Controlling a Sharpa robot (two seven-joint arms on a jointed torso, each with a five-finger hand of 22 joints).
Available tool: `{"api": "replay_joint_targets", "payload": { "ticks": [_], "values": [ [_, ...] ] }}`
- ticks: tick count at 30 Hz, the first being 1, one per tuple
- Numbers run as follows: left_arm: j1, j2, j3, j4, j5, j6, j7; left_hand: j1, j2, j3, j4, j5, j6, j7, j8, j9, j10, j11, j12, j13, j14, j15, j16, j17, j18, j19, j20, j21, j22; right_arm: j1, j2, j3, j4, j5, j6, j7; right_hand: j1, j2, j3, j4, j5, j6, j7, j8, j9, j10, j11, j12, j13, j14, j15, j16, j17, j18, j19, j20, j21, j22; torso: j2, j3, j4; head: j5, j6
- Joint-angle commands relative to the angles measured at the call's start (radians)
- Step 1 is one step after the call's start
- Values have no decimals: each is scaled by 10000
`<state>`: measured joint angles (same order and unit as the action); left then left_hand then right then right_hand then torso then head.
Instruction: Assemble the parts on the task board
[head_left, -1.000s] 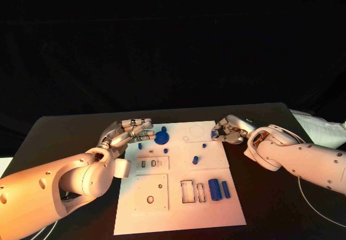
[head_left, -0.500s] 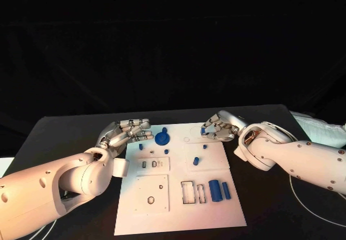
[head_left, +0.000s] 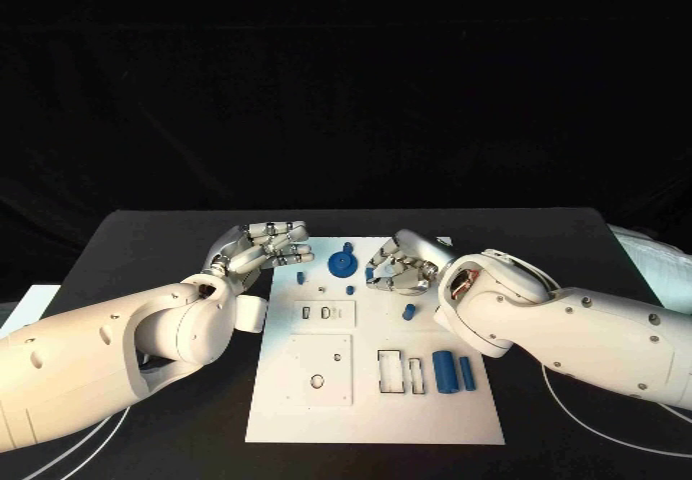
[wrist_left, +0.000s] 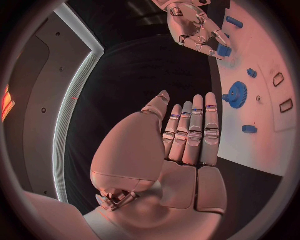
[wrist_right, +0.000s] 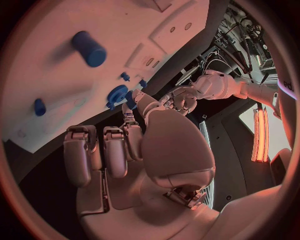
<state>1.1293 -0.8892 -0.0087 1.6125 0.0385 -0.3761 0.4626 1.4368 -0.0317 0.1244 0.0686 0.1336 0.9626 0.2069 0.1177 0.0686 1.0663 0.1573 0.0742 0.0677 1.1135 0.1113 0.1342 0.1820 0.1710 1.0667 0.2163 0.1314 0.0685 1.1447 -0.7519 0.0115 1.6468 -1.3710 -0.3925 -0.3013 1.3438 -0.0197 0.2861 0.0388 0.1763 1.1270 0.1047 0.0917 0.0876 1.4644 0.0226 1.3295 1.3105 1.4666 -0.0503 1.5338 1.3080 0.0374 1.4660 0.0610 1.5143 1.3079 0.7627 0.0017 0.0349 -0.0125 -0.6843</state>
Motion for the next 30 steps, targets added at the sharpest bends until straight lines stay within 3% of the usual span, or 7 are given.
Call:
{"api": "replay_joint_targets", "payload": {
  "ticks": [1, 3, 10, 30],
  "values": [
    [3, 11, 6, -8, 125, 256, 36, 27, 51, 0, -51, -60, -77, 21, -47, -17, -48, 36, -56, -15, 28, 33, -69, 14, 105, 58, 31, -62, -12, -168, 242, -30, 60, -1308, 324, -705, 59, 143, 34, 9, 24, 51, -30, 67, 91, -9, -46, -36, 1025, 866, -15, -23, 1788, -79, 414, -62, -21, 1289, -32, -73, 87, 26, -87],
    [4, 8, 6, -8, 130, 249, 40, 27, 51, 0, -51, -60, -77, 21, -47, -17, -48, 36, -56, -15, 28, 33, -69, 14, 105, 58, 31, -62, -12, -270, 345, -41, 57, -1467, 323, -758, 52, 142, 33, 10, 26, 48, -28, 64, 90, -10, -45, -37, 1025, 864, -15, -26, 1781, -78, 411, -61, -24, 1283, -34, -88, 113, 29, -106],
    [5, -24, 7, 49, 137, 231, 57, 27, 51, 0, -51, -60, -77, 21, -47, -17, -48, 36, -56, -15, 28, 33, -69, 14, 105, 58, 31, -62, -12, -627, 797, -67, -113, -1857, 335, -860, 42, 137, 32, 9, 27, 49, -28, 63, 92, -8, -45, -34, 1028, 863, -13, -28, 1777, -77, 410, -61, -25, 1280, -28, -128, 114, 97, -178],
    [8, -31, 8, 133, 139, 295, 12, 8, 55, -17, -68, -59, -99, 36, -70, -18, -76, 48, -80, -18, 30, 38, -88, 23, 105, 64, 35, -82, -12, -860, 1346, -94, -581, -2192, 409, -928, -79, 77, 1, 23, 31, 40, -20, 41, 97, -8, -37, -38, 1033, 860, -6, -39, 1758, -72, 400, -54, -38, 1256, -28, -98, 106, 191, -285]
  ]
}}
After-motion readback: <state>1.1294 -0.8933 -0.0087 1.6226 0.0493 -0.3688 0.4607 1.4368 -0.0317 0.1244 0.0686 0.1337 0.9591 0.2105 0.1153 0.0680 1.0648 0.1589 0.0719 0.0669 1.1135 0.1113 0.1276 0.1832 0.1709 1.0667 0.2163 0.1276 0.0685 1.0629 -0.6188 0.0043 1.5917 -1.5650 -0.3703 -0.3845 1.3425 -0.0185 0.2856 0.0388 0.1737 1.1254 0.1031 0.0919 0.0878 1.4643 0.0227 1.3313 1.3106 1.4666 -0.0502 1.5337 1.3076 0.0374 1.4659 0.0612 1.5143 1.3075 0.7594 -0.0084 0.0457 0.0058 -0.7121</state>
